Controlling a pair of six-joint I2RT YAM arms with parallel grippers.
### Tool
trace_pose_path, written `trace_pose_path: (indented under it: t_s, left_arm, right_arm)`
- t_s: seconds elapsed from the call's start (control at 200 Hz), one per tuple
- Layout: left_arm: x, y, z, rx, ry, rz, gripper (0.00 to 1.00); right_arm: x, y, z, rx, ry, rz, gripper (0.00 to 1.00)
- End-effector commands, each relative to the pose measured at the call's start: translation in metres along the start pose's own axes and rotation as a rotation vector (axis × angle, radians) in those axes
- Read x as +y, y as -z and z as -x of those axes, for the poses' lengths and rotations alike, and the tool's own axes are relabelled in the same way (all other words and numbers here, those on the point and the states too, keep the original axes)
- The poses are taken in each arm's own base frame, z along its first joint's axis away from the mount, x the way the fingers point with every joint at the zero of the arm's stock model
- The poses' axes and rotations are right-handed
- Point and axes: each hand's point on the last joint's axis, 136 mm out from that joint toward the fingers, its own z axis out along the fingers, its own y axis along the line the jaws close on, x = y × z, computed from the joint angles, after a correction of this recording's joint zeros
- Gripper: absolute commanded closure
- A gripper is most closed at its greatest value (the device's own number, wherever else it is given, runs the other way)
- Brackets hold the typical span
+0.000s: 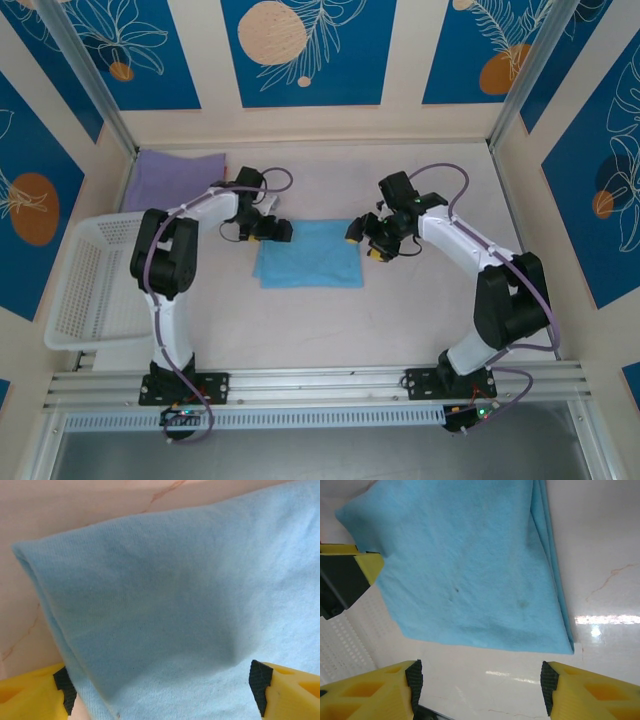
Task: Fold and stack the t-shirts
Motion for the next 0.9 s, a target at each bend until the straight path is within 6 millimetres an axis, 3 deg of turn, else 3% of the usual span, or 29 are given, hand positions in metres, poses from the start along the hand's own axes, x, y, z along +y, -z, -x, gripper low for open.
trace_pose_path:
  t_s: [0.0,0.16,0.27,0.595,0.75,0.845,0.895]
  left_arm:
    - [-0.029,-0.015,-0.043,0.134,0.007,-0.13,0.1]
    - [-0.044,-0.02,-0.036,0.133,-0.011,-0.141,0.15]
    - [-0.039,-0.03,-0.031,0.147,-0.003,-0.063,0.22]
    - [-0.007,-0.065,-0.034,0.209,0.022,0.249,0.62]
    - [0.005,-0.052,-0.019,0.168,0.039,0.357,0.87]
    - [0.01,-0.032,0.003,0.106,0.008,0.433,1.0]
    - [0.015,-0.018,0.016,0.08,-0.015,0.494,1.0]
  right_arm:
    - [-0.006,0.005,-0.013,0.037,0.015,0.006,0.34]
    - [-0.008,0.006,-0.013,0.04,0.018,0.016,0.34]
    - [-0.006,0.007,-0.013,0.044,0.031,0.021,0.34]
    - [-0.012,0.015,-0.016,0.042,0.034,0.019,0.35]
    - [-0.018,0.023,-0.018,0.029,0.022,0.022,0.35]
    - [-0.023,0.03,-0.019,0.021,0.006,0.02,0.35]
    - [-0.024,0.034,-0.019,0.015,-0.001,0.019,0.35]
